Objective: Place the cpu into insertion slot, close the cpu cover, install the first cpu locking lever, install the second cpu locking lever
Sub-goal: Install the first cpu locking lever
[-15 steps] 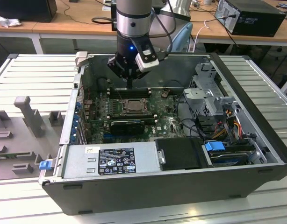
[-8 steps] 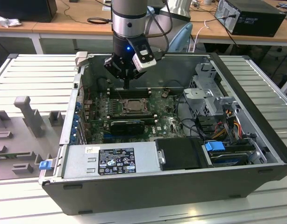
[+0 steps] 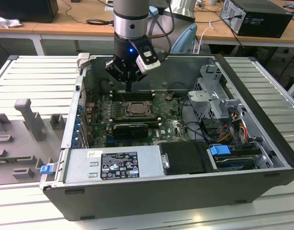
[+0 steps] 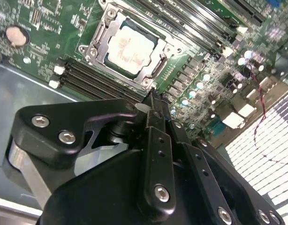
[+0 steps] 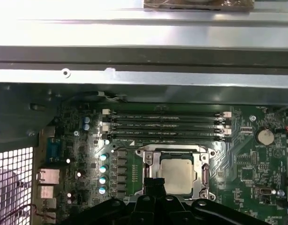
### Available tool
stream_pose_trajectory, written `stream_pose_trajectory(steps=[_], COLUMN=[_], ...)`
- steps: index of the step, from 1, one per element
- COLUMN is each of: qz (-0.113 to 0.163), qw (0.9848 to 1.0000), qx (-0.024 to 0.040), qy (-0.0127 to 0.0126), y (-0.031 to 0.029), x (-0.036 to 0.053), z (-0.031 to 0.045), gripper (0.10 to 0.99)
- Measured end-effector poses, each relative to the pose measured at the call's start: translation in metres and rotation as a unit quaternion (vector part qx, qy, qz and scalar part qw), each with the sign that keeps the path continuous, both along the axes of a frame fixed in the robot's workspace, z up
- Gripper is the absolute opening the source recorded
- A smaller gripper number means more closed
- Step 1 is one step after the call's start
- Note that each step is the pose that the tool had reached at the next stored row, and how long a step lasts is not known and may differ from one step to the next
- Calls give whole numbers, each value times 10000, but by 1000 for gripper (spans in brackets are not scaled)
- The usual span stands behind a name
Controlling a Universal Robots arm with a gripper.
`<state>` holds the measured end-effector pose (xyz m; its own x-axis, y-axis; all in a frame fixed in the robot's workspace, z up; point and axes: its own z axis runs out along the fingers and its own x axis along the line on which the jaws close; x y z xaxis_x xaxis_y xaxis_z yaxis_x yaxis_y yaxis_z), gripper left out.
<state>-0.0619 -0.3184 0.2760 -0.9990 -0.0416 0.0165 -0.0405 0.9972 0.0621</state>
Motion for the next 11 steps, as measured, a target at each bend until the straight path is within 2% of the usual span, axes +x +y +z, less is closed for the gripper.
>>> stream_pose_trajectory(steps=[2, 6, 9, 11], qz=[176, 223, 224, 223], qw=[9998, 9997, 9997, 9997], qx=[-1, -1, -2, -2], qy=[0, -17, -41, -76], y=[0, -1, -1, 0], x=[0, -60, -236, -379], z=[-4, -20, -56, -92], gripper=[106, 106, 106, 106])
